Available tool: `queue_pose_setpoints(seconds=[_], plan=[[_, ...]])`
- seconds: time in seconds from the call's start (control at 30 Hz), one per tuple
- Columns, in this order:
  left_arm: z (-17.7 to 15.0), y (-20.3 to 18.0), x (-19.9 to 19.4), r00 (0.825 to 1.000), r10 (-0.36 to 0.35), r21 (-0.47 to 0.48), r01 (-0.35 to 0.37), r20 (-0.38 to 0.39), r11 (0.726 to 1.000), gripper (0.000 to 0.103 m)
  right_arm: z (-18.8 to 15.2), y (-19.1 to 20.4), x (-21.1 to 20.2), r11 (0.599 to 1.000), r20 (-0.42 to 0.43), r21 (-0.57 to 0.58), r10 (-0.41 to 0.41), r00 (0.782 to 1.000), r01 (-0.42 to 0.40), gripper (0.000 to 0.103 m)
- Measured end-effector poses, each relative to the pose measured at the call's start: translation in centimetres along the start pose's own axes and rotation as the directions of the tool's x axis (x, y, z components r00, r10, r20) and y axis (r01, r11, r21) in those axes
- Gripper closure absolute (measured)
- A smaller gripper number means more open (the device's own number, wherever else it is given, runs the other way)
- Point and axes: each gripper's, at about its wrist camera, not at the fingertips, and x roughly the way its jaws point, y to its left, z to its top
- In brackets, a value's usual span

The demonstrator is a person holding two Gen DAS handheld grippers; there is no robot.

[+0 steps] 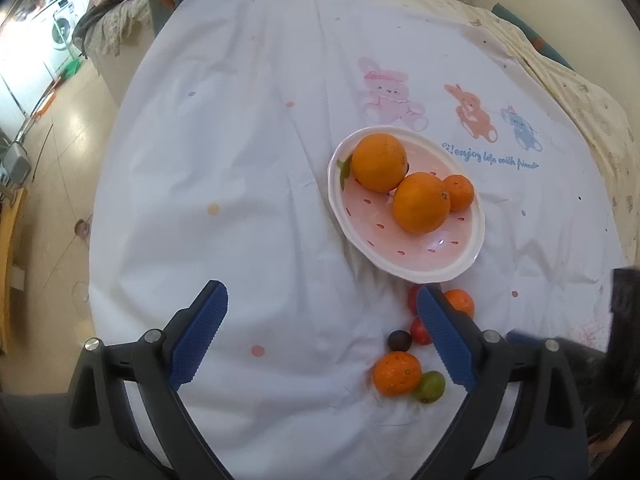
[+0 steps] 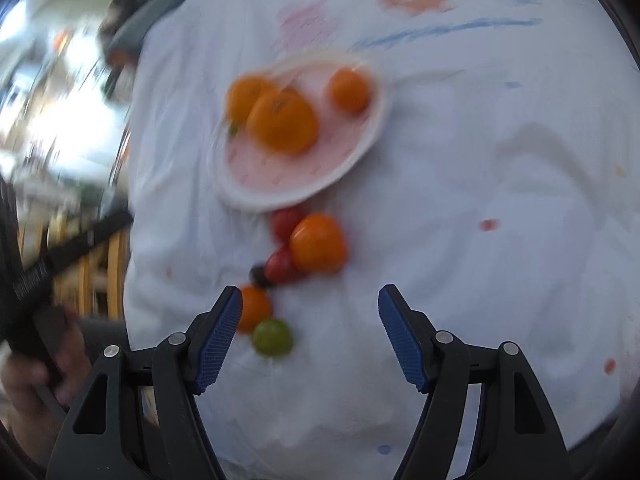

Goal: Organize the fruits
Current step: 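Grasp the green lime with the right tool, then grasp the tangerine with the left tool while the right tool holds the lime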

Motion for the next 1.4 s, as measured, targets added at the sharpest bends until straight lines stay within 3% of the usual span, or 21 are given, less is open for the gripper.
queue_pose_setpoints(seconds=[0.07, 0.27, 0.37, 0.57, 0.87, 1.1, 1.27, 1.4], plan=[[0.0, 0.2, -0.2, 1.0, -0.007, -0.007, 0.006, -0.003, 1.0, 0.009, -0.5, 1.7, 1.8, 0.995, -0.074, -0.099, 0.004, 0.997, -0.011, 0.034], [-0.4, 0.7, -0.4, 0.998, -0.055, -0.039, 0.053, -0.028, 0.998, 0.009, -2.3, 5.0, 4.8, 0.944, -0.144, -0.323, -0.111, 0.983, 0.059, 0.04], [-0.4, 0.7, -0.5, 0.997, -0.066, -0.044, 0.064, -0.032, 0.997, 0.009, -2.8, 5.6, 5.1, 0.929, -0.142, -0.364, -0.132, 0.981, 0.073, 0.041], [-0.6, 0.8, -0.6, 0.995, -0.092, -0.061, 0.09, -0.038, 0.994, 0.009, -2.9, 5.9, 6.2, 0.912, -0.141, -0.399, -0.164, 0.976, 0.095, 0.063], [-1.0, 0.9, 0.1, 0.993, -0.094, -0.065, 0.089, -0.065, 0.994, 0.009, -3.0, 6.4, 6.4, 0.893, -0.135, -0.439, -0.181, 0.974, 0.105, 0.07], [-1.3, 0.9, 0.4, 0.995, -0.063, -0.041, 0.06, -0.077, 0.997, 0.009, -2.2, 5.0, 2.9, 0.932, -0.069, -0.356, -0.097, 0.993, 0.066, 0.07], [-2.0, 0.4, 0.7, 0.995, -0.035, -0.007, 0.034, -0.098, 0.999, 0.009, -0.9, 2.9, -1.1, 0.974, 0.051, -0.222, -0.04, 0.998, 0.051, 0.07], [-3.2, -1.5, 2.0, 0.987, -0.004, 0.093, 0.019, -0.16, 0.995, 0.009, -0.2, 1.8, -3.6, 0.992, 0.145, -0.124, -0.011, 0.989, 0.029, 0.07]])
